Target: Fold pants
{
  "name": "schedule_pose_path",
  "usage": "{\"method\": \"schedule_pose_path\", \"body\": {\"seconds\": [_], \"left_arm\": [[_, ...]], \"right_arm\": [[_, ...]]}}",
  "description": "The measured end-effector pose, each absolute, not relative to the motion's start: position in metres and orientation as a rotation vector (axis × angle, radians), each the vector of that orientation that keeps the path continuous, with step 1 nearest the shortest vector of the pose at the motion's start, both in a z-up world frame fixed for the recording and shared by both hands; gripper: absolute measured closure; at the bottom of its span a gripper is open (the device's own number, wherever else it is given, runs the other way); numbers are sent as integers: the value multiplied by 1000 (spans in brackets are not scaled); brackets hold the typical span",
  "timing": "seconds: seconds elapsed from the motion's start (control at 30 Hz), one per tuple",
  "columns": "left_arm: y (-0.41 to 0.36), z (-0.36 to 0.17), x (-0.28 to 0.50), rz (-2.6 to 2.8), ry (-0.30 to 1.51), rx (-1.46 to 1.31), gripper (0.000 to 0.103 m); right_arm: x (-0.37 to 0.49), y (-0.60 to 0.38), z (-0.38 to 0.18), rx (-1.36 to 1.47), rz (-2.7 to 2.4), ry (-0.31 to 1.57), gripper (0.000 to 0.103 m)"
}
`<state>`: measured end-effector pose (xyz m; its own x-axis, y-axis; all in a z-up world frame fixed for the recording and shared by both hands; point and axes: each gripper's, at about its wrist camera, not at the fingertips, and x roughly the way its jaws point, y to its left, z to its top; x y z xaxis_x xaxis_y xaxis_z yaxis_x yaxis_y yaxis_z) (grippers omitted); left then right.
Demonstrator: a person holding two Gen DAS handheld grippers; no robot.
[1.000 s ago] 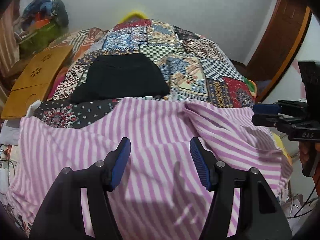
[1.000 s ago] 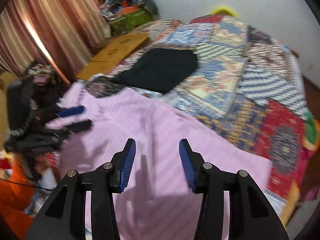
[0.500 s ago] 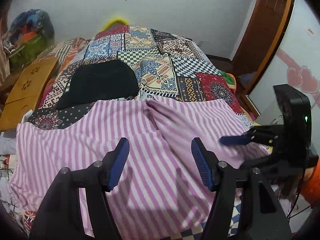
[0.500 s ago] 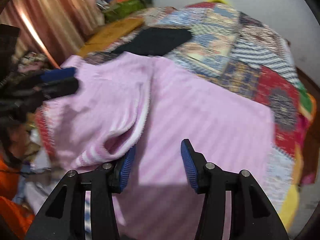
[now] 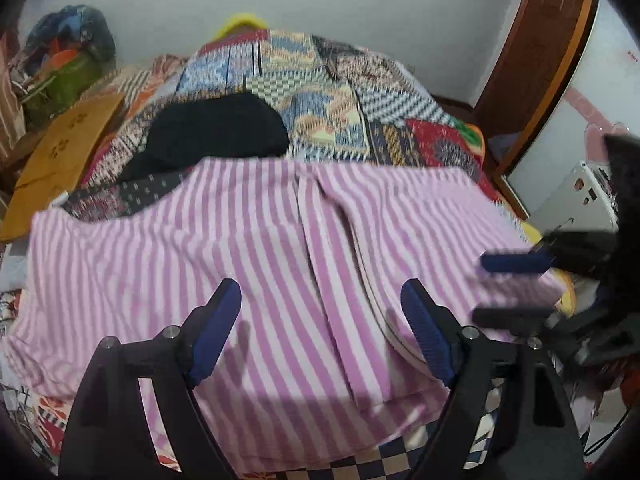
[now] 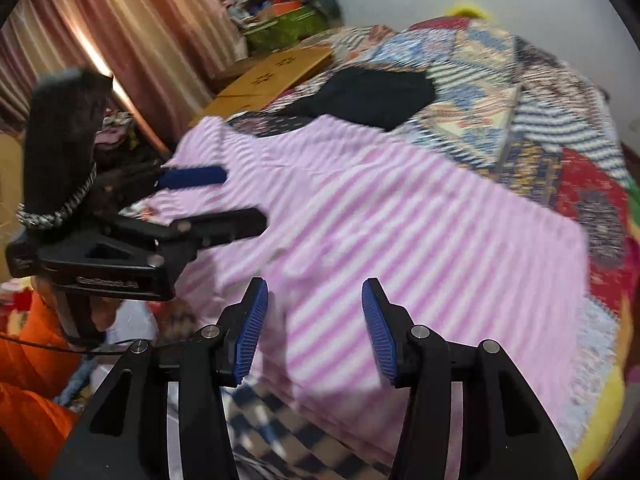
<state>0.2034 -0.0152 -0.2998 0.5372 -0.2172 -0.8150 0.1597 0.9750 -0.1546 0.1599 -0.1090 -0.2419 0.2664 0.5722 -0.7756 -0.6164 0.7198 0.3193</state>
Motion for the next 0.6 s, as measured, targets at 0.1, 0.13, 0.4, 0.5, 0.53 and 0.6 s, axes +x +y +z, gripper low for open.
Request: {"method": "schedule_pose_path", "body": {"seconds": [0.1, 0.13, 0.4, 0.5, 0.53, 0.6], "left_arm": [[-13, -317, 201, -207, 1017, -73, 21], [-11, -321, 200, -201, 1025, -82, 21], [22, -335, 189, -141, 1058, -170, 20], [32, -329, 183, -113, 1047, -176, 20], [37, -327, 179, -104, 1040, -181, 20], [44, -322, 172, -90, 1028, -186, 20]], "right_arm": [[156, -119, -244, -96, 731, 1019, 57], [157, -121, -247, -99, 720, 1026, 57], [146, -103, -256, -131, 758, 1028, 49], [141, -82, -256, -164, 805, 1012, 49], [140, -77, -256, -178, 813, 1006, 49], [140, -68, -257, -189, 828, 1001, 49]]}}
